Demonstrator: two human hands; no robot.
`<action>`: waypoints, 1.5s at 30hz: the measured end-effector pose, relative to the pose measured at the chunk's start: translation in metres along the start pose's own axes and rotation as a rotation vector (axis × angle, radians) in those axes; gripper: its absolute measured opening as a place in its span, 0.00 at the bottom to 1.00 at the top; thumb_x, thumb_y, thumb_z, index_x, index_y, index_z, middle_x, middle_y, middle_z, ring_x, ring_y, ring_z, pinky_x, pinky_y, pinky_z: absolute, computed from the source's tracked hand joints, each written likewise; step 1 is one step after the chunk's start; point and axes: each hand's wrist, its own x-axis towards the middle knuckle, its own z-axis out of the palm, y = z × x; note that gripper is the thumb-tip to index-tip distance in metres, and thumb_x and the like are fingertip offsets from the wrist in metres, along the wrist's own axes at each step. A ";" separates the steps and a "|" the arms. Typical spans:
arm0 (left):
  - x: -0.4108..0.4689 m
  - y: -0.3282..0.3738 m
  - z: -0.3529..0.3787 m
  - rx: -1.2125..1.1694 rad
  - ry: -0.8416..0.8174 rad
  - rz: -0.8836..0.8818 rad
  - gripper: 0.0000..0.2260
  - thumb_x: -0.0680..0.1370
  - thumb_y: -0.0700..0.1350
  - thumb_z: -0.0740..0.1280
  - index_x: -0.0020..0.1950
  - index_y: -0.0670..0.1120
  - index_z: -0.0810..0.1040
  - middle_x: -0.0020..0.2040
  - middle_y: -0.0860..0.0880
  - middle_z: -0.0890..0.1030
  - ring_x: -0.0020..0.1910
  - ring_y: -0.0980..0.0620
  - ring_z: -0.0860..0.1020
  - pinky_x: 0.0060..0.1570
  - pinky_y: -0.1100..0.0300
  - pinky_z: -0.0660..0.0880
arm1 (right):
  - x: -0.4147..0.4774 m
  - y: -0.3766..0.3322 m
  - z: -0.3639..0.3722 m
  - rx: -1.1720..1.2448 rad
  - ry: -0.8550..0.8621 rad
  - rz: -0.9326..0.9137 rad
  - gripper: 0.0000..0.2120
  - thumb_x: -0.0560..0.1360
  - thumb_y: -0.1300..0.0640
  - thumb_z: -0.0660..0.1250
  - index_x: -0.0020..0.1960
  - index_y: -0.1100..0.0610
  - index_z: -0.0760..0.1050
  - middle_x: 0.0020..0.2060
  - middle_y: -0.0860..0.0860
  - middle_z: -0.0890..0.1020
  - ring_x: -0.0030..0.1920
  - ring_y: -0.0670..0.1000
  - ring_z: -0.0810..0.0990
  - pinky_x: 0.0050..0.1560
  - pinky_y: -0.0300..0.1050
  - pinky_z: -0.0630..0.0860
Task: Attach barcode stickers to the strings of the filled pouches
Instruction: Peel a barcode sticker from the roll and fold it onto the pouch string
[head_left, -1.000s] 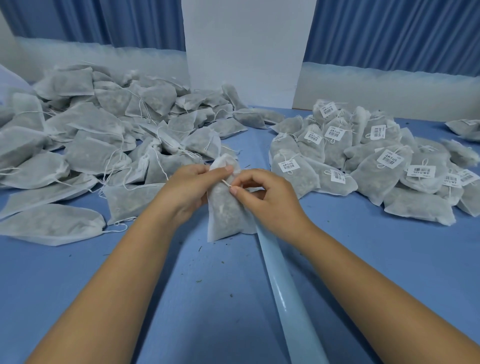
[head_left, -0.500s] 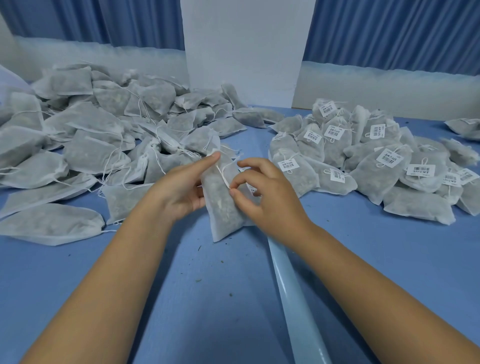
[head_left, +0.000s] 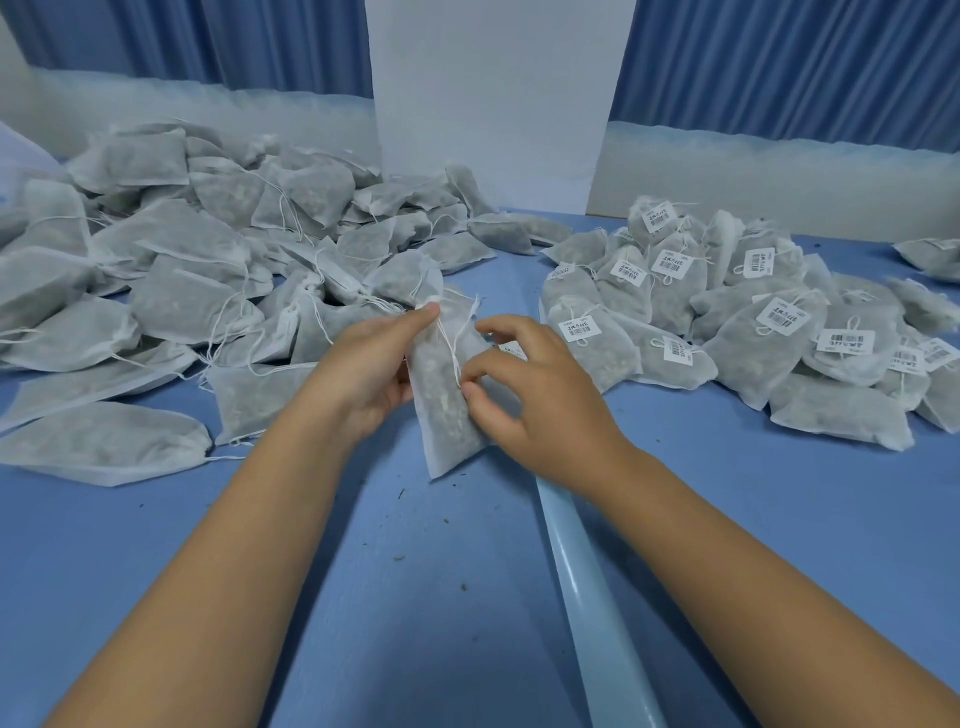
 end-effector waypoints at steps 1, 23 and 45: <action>0.000 0.000 0.000 -0.004 0.001 0.010 0.06 0.80 0.45 0.68 0.48 0.44 0.82 0.39 0.48 0.86 0.38 0.53 0.85 0.34 0.60 0.80 | 0.001 0.001 0.000 0.030 -0.007 0.027 0.05 0.76 0.57 0.69 0.50 0.54 0.82 0.66 0.52 0.74 0.66 0.52 0.71 0.62 0.46 0.70; -0.001 -0.004 -0.001 0.156 -0.069 0.062 0.02 0.76 0.41 0.72 0.46 0.44 0.83 0.40 0.49 0.87 0.38 0.55 0.85 0.35 0.63 0.80 | 0.011 0.006 -0.004 0.633 0.180 0.239 0.11 0.77 0.65 0.67 0.48 0.50 0.82 0.44 0.43 0.84 0.47 0.43 0.81 0.49 0.36 0.75; 0.001 -0.002 -0.012 -0.062 -0.217 -0.371 0.27 0.67 0.47 0.73 0.65 0.45 0.79 0.62 0.46 0.80 0.60 0.48 0.79 0.29 0.64 0.77 | 0.015 0.032 -0.019 0.612 -0.126 0.680 0.08 0.73 0.63 0.72 0.41 0.54 0.75 0.32 0.49 0.82 0.33 0.47 0.76 0.31 0.37 0.70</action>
